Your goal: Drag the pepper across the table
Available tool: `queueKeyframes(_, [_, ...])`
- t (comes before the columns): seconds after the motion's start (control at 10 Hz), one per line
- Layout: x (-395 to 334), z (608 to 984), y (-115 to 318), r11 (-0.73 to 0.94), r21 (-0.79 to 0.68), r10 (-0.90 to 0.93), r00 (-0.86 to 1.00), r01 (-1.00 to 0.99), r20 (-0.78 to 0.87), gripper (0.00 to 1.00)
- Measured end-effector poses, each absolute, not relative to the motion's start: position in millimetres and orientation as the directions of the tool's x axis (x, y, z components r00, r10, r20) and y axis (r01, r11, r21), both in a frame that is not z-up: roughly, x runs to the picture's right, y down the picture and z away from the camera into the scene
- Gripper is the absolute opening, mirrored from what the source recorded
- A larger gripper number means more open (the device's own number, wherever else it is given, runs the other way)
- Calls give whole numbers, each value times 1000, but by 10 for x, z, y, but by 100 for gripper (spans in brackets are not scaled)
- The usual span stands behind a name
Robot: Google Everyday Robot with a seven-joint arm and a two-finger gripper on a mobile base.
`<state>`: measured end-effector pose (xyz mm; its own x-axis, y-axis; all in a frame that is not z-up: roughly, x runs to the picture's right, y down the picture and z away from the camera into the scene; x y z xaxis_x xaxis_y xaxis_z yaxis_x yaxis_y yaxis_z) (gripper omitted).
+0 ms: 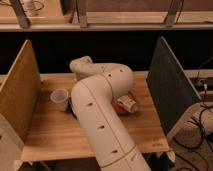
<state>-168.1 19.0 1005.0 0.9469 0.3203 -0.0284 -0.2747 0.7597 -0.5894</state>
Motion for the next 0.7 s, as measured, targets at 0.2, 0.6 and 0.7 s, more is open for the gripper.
queueKeyframes(0.2, [-1719, 10052, 229, 752, -601, 319, 947, -269, -24, 57])
queueKeyframes(0.6, [-1764, 10074, 257, 749, -612, 306, 952, -254, -21, 14])
queueKeyframes(0.7, [-1693, 10093, 211, 754, -600, 307, 951, -267, -37, 4])
